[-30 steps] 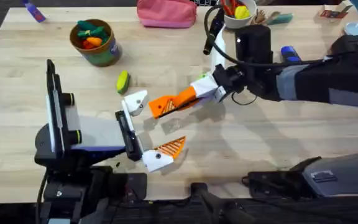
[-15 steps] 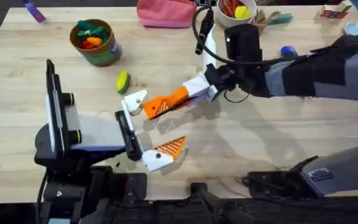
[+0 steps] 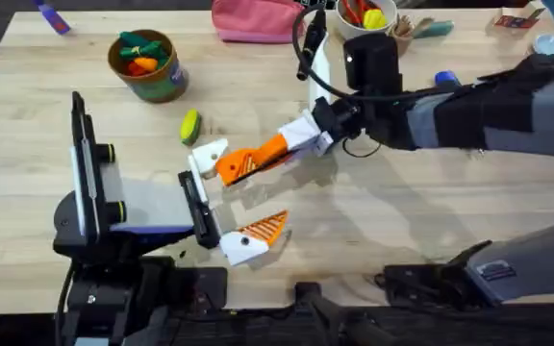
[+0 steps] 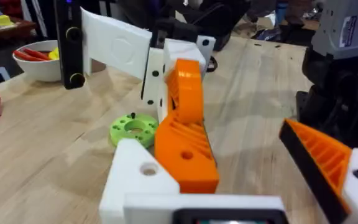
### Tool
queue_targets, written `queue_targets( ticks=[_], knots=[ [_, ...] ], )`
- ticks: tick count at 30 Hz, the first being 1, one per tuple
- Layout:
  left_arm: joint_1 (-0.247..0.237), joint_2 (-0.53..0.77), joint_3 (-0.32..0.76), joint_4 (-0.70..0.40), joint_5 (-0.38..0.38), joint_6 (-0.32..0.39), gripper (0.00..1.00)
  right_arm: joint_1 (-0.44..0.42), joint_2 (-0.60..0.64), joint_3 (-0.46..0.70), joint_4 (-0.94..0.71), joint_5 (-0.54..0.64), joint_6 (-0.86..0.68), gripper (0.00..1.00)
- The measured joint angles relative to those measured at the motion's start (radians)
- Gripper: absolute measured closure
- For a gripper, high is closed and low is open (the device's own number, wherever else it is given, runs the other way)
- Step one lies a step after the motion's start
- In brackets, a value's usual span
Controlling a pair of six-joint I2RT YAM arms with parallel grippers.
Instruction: Pick up the gripper from the table and insert it into the empty holder that is missing its gripper. Then pick up a screw, insert it into the mounting hole, and use the screwdriver to tighten it. Finally, clean up the table by picking up the vegetable and placing it into the bucket.
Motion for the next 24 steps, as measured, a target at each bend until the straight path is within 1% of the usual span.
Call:
queue_targets(
  ticks=[12, 24],
  knots=[
    [0.0, 0.0, 0.0, 0.0, -0.001, 0.002, 0.015, 0.005, 0.0, 0.005, 0.005, 0.035, 0.011, 0.993],
    [0.0, 0.0, 0.0, 0.001, -0.003, 0.003, 0.015, 0.05, 0.0, 0.009, 0.072, 0.088, 0.064, 0.993]
  ],
)
